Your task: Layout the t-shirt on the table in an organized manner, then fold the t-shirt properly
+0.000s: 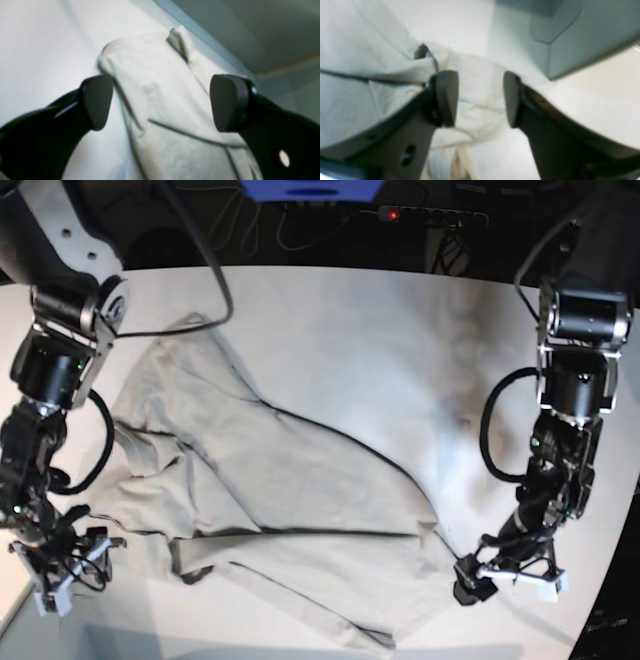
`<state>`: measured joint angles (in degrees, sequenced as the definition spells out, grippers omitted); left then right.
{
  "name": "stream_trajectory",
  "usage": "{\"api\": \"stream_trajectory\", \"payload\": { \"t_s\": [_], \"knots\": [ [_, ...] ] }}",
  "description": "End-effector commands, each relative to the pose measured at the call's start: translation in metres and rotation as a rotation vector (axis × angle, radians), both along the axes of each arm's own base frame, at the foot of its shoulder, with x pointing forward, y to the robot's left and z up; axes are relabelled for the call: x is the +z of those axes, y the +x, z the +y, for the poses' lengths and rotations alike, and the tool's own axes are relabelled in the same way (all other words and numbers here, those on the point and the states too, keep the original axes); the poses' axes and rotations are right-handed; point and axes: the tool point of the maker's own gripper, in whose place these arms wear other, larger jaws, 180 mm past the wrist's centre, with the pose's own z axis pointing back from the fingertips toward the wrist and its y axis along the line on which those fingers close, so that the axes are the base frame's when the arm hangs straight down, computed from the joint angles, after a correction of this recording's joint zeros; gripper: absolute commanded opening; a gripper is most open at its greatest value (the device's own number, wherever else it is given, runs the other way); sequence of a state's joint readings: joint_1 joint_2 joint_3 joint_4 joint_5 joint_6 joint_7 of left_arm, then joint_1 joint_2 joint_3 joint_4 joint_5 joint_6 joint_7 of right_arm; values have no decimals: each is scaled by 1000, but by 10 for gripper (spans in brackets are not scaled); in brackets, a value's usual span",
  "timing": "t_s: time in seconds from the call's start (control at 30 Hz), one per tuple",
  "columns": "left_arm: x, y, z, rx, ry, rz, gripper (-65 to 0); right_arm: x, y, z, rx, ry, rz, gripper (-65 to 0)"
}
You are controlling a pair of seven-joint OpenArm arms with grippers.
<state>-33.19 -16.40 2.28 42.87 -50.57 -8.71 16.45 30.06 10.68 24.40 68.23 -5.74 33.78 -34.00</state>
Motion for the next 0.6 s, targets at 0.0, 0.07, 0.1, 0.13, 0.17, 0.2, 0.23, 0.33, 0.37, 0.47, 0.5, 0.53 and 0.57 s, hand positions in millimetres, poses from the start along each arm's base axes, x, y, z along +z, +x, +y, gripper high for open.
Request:
{"api": "stream_trajectory", "payload": {
  "t_s": [0.0,0.07,0.1,0.13,0.17,0.2,0.23,0.33,0.37,0.47,0.5,0.53,0.57],
  "knots": [
    [12,2,7,10,0,-41,-58,19,-2,-12,-41,-2,-62,-298],
    [-4,-11,21,36,4,-9,-58,10,-26,-17,-79,-4,-57,-281],
    [-14,-19,25,48,-1,8,-58,6,-41,-18,-92,-22,-53,-280],
    [-21,-25,30,64,-9,21,-57,2,-55,-14,-92,-38,-46,-280],
    [-27,-31,36,85,-19,30,-57,-5,-71,-4,-85,-51,-35,-280],
    [-32,-36,43,105,-29,38,-57,-10,-87,7,-71,-63,-27,-279],
    [-35,-39,49,124,-39,43,-57,-18,-104,18,-56,-72,-12,-278],
    [-46,-45,54,150,-57,68,-57,-40,-145,60,17,-69,47,-278],
    [-53,-46,49,148,-65,85,-57,-49,-156,73,43,-62,72,-278],
    [-62,-44,41,151,-90,110,-57,-76,-185,103,104,-34,156,-279],
    [-63,-42,38,154,-99,114,-57,-82,-191,108,111,-24,176,-279],
    [-67,-41,37,168,-106,118,-58,-88,-198,112,120,-18,195,-279],
    [-69,-39,36,186,-111,112,-58,-92,-204,115,128,-15,210,-279]
  ]
}}
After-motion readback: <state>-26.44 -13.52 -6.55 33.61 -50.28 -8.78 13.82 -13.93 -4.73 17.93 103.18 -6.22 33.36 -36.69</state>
